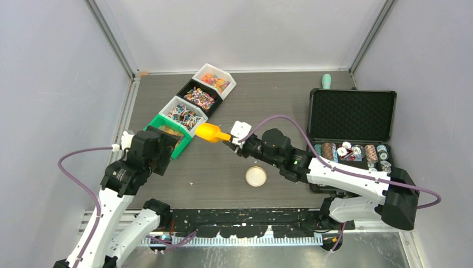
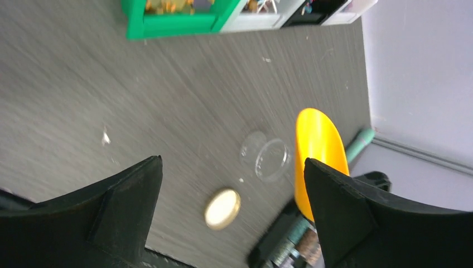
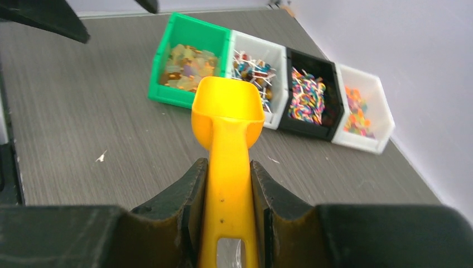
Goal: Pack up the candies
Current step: Adjust the spatula, then scoop the fake candies from the storage box.
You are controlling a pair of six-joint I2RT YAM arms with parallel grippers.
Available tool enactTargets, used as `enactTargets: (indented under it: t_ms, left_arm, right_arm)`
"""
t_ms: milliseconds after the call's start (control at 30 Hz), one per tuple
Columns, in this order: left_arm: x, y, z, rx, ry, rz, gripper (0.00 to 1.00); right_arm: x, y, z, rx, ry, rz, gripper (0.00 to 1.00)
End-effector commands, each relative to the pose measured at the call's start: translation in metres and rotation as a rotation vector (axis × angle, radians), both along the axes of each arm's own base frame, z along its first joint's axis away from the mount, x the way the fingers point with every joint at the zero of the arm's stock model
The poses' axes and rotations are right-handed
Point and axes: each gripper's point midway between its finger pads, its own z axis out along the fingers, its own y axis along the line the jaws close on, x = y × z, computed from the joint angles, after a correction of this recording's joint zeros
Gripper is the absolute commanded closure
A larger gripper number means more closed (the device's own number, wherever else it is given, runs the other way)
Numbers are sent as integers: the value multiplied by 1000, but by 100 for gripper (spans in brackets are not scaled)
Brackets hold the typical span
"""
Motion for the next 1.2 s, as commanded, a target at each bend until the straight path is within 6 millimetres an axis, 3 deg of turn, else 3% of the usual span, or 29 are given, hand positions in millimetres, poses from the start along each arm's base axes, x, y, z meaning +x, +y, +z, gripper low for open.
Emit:
enactTargets:
  t_ms: [0, 200, 367, 633, 767, 900, 1167]
  left_arm:
    - [20, 33, 25, 309, -155, -46, 0]
    - [26, 48, 41, 565, -222, -171, 0]
    - [28, 62, 35, 694, -207, -183, 0]
    - [44, 45, 16, 757, -187, -351, 0]
    - [56, 60, 13, 733, -110, -292, 0]
    - [70, 80, 0, 575, -50, -201, 0]
    - [88, 152, -37, 300, -35, 131, 3]
  right_arm:
    - [19, -18, 36, 123, 73, -193, 99]
    - [23, -22, 26, 123, 158, -255, 99]
    - [17, -3, 20, 108, 252, -205, 100]
    - [26, 31, 18, 108, 365, -200, 100]
    - [26, 51, 17, 50, 406, -164, 100]
    - [32, 71, 15, 21, 433, -142, 100]
    - [51, 103, -4, -67, 397, -124, 99]
